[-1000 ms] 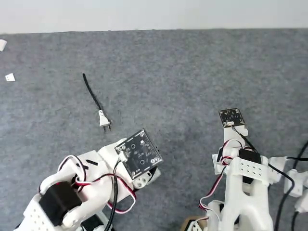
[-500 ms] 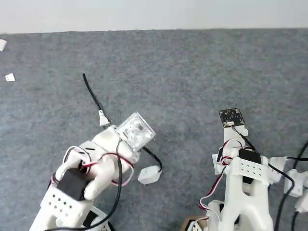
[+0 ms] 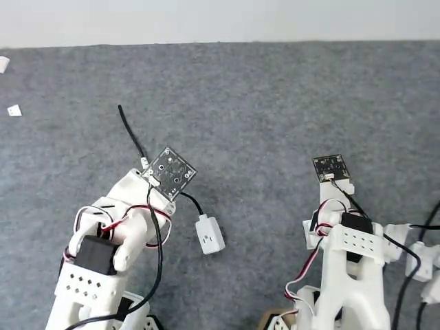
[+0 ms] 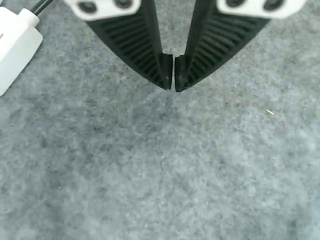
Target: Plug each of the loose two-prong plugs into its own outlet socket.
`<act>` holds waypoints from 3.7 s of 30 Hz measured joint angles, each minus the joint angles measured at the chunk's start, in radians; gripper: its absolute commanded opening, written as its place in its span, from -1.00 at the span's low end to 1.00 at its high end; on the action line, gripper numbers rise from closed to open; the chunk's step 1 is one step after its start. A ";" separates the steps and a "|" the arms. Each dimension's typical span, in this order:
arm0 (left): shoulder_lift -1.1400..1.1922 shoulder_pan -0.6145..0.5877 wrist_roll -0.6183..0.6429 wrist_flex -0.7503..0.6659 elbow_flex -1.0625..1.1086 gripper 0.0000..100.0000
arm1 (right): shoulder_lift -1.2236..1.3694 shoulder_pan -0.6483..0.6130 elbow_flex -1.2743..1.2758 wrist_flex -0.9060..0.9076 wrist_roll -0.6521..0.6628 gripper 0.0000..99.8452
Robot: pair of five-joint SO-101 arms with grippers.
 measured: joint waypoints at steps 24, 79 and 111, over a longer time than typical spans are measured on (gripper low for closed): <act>-0.184 -0.112 0.025 0.338 -0.135 -0.98 | 0.000 0.000 0.000 0.000 0.000 -0.98; 1.016 -0.295 0.442 -0.008 -0.818 -0.98 | 0.000 0.000 0.000 0.000 0.000 -0.98; 0.477 -0.806 0.430 -0.144 0.095 -0.95 | 0.000 0.000 0.000 0.000 0.000 -0.98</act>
